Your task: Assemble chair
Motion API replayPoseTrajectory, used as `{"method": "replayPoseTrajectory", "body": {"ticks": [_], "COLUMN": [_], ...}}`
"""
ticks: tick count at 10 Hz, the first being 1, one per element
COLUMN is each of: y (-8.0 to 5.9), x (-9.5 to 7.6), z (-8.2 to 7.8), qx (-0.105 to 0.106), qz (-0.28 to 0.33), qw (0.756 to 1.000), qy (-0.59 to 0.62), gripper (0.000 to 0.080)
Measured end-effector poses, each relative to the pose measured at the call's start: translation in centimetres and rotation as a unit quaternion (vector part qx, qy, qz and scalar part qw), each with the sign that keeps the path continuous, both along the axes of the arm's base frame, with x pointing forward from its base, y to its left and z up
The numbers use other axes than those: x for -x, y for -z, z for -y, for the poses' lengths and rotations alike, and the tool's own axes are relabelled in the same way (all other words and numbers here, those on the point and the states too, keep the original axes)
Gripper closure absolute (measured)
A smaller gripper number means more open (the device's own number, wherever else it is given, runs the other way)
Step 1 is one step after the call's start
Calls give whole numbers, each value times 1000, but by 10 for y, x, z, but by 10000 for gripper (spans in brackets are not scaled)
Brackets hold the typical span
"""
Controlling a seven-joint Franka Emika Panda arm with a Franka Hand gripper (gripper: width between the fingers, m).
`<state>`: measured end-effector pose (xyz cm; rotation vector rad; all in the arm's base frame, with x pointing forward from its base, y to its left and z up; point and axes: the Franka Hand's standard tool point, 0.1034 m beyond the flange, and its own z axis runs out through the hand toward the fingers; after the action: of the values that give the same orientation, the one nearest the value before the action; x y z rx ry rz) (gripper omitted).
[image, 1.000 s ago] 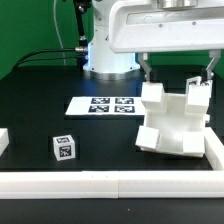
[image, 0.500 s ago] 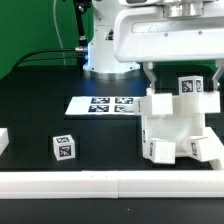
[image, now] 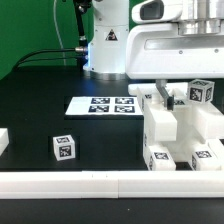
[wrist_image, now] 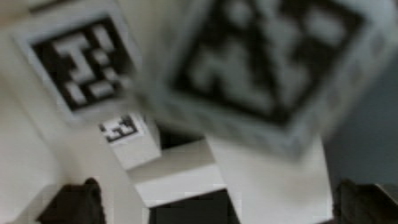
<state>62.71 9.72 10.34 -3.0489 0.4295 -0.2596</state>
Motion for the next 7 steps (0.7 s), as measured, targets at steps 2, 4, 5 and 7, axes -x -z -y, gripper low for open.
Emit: {"method": "replayPoseTrajectory", "body": {"ticks": [2,4,5,7], "y": [-1,-12,-21,-36], "x": [-5,-3,-1,9], "z": [-2,-4,-5,-8], "qx": [0,-4,-7,-15], "qz": [2,-8,-11,-16], "qw": [1000,1000,1000,1000], "qy": [0,0,-2,3], "gripper": [150,150,150,150]}}
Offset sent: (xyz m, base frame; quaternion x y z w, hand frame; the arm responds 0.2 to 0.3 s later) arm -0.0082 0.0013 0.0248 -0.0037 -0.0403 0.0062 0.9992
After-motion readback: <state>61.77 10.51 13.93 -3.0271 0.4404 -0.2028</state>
